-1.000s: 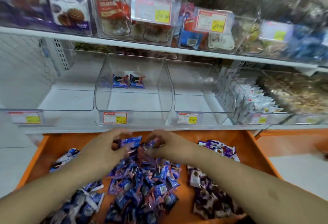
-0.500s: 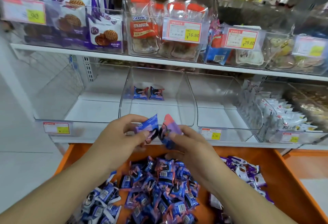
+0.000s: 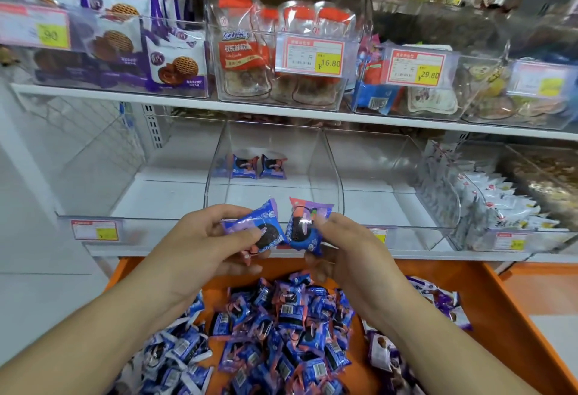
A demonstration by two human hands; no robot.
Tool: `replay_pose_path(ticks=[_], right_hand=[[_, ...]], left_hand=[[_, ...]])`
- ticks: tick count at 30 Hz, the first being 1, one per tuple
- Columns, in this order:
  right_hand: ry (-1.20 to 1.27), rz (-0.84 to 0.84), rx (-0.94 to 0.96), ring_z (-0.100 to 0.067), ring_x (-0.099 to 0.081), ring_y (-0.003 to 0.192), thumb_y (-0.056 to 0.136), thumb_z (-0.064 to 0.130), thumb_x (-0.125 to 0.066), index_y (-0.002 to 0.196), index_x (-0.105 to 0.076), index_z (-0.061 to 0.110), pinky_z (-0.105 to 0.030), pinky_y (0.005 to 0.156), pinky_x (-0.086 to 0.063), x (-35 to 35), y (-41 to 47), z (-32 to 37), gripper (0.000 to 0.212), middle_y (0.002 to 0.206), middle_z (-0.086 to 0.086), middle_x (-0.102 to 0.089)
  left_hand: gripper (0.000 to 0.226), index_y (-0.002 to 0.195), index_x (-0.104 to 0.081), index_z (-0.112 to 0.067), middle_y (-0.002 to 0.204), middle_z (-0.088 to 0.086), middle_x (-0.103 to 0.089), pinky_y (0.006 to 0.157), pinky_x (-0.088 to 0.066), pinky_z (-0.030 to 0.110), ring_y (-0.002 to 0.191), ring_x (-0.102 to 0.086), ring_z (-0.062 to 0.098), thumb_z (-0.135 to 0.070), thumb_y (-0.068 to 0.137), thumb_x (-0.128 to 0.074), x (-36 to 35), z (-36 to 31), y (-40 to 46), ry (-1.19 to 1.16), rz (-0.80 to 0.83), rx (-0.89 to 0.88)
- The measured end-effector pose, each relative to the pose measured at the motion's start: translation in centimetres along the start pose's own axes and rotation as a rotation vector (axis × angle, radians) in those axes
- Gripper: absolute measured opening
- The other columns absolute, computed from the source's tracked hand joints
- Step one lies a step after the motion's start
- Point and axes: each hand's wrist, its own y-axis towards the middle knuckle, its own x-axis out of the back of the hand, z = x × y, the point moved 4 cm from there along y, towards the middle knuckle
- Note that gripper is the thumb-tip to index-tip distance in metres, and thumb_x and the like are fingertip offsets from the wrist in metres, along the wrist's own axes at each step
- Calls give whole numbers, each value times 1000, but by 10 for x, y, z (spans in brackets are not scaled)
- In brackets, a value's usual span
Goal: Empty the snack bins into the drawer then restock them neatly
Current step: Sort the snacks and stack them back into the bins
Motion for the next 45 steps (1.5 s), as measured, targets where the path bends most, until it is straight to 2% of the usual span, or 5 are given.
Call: replay_pose_path(ticks=[13,20,26,34,45], right_hand=[[-77,11,90,-32,-51,75,93,14,-71,106,-72,11,-34,56,-42,4,-9,15,14,96,-31,-69],[-105,52,108,-37,-62,83,97,9,-66,111,-75,19,-40,65,-50,-1,-11,16,19,104,-20,-75],[-93,61,94,-31,-72,94,102,8,-60,118,-74,19,-45,76,-55,-4,-14,20,24,108,-16,-76],[-192,-6,138,-25,-75,97,94,3,-71,118,-64,13,-41,92,-57,2,-13,26,27,101,-9,-78],[-637,-193,327,-25,-59,65,84,9,-81,93,-59,23,-38,63,-48,56,52,75,28,80,-11,-67]], left_hand=[[33,107,-66,-8,97,19,-77,103,-49,56,93,-73,43,-10,80,-85,3,-6,-2,24,-74,-31],[45,116,-76,-31,96,18,-78,96,-57,48,90,-76,33,2,86,-75,3,-12,-4,4,-56,-77],[34,112,-71,-15,99,18,-77,77,-60,38,89,-76,32,-8,81,-83,4,-5,0,100,-34,-63],[33,104,-70,-21,93,4,-78,88,-58,58,69,-72,35,-13,79,-88,3,-5,0,308,-69,-153],[28,90,-69,-35,85,-22,-71,66,-51,20,78,-68,-2,-25,74,-90,-20,-35,93,758,-134,-409]])
